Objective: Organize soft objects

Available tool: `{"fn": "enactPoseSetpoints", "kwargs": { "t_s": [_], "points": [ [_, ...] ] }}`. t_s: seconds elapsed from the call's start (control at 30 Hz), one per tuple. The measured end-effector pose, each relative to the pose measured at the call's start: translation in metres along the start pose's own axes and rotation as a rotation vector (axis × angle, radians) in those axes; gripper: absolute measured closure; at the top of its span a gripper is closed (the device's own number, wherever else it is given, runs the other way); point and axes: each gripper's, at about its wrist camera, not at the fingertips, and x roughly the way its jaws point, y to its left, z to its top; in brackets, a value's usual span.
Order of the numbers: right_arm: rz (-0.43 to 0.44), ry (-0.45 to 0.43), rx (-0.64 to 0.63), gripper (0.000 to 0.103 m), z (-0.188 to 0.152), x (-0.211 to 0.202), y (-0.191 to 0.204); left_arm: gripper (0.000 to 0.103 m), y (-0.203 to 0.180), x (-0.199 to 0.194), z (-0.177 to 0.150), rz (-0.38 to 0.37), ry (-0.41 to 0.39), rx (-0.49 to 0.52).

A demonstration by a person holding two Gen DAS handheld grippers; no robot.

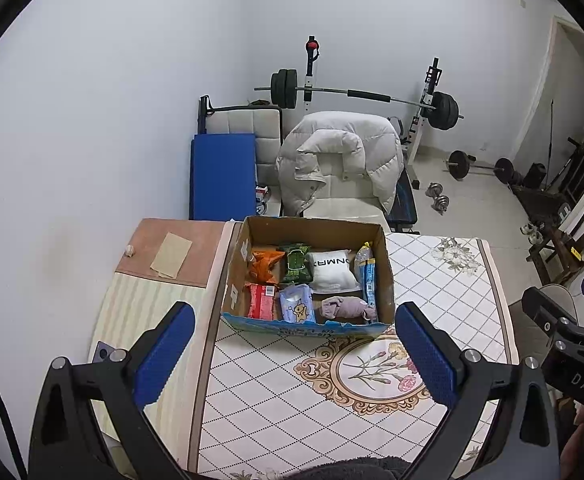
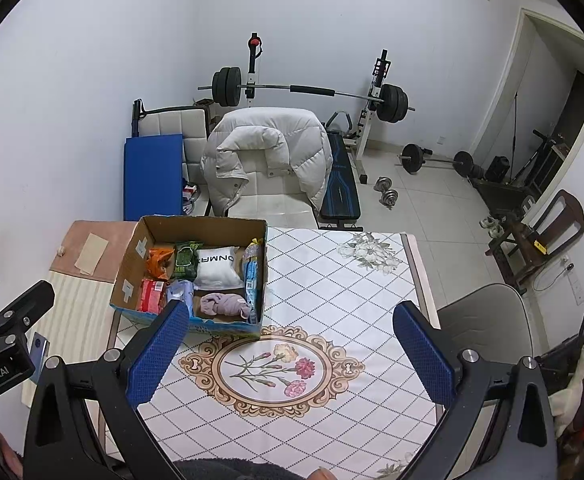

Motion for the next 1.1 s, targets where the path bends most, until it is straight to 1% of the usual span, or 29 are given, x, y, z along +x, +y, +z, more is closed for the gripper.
{"fn": "enactPoseSetpoints", "kwargs": {
  "t_s": [1.1],
  "points": [
    [-0.001,0.0,-0.012,0.0,-0.0074,0.0046,0.0029,0.0,0.0002,0.0025,-0.0038,0.01,0.001,0.001]
  ]
}}
